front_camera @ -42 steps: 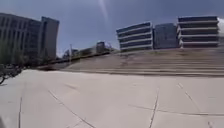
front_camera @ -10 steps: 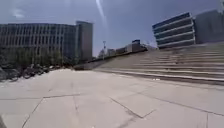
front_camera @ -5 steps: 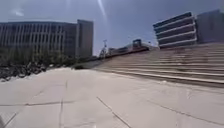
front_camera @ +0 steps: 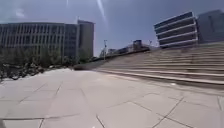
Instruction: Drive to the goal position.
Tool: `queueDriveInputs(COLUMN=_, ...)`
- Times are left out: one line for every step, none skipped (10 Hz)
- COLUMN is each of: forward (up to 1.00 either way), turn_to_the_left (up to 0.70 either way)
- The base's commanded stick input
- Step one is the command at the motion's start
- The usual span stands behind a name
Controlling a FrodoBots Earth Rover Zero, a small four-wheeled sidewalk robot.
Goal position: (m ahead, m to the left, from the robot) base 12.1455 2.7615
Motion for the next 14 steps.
queueDriveInputs(forward=1.0, turn_to_the_left=0.4)
queueDriveInputs(forward=1.0, turn_to_the_left=0.23)
queueDriveInputs(forward=1.0, turn_to_the_left=0.06)
queueDriveInputs(forward=1.0, turn_to_the_left=0.0)
queueDriveInputs(forward=1.0, turn_to_the_left=0.0)
queueDriveInputs(forward=1.0, turn_to_the_left=0.0)
queueDriveInputs(forward=1.0, turn_to_the_left=0.0)
queueDriveInputs(forward=1.0, turn_to_the_left=0.0)
queueDriveInputs(forward=1.0, turn_to_the_left=0.0)
queueDriveInputs(forward=1.0, turn_to_the_left=0.0)
queueDriveInputs(forward=1.0, turn_to_the_left=0.0)
queueDriveInputs(forward=1.0, turn_to_the_left=0.0)
queueDriveInputs(forward=1.0, turn_to_the_left=0.0)
queueDriveInputs(forward=1.0, turn_to_the_left=0.0)
